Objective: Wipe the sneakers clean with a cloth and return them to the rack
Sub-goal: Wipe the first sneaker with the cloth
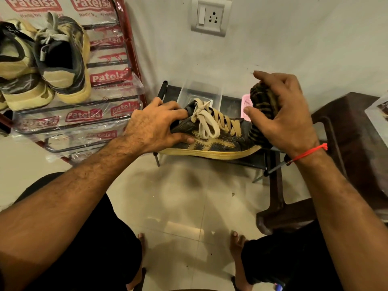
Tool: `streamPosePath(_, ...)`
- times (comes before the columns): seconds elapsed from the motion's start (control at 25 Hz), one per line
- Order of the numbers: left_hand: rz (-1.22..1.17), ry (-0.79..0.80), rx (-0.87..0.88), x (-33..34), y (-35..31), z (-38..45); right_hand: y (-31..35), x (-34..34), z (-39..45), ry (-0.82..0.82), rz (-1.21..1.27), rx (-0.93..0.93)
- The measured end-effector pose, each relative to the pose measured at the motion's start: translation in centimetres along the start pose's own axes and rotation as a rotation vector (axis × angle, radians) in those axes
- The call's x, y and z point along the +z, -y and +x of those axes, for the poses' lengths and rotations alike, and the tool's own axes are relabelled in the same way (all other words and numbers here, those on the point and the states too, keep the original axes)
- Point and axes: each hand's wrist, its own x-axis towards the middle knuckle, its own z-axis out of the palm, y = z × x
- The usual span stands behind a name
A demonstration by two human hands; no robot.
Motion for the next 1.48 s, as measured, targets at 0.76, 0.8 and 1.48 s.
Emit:
streamPosePath(0.76, -1.488, 0.319, -0.490, 0.4, -2.8, -0.3, 2.0, 3.3, -1.9, -0.025, 0.035, -0.064)
streamPosePath(0.8, -1.568, 0.303, -0.530, 0.3, -2.6, -0.2, 2.3, 3.4, -1.9, -0.061, 0.077, -0.037)
streamPosePath(1.48, -1.141, -0.053, -0.119, 1.4, -3.2, -0.2, 2.9, 6.3, -2.9, 0.117, -0.031, -0.324)
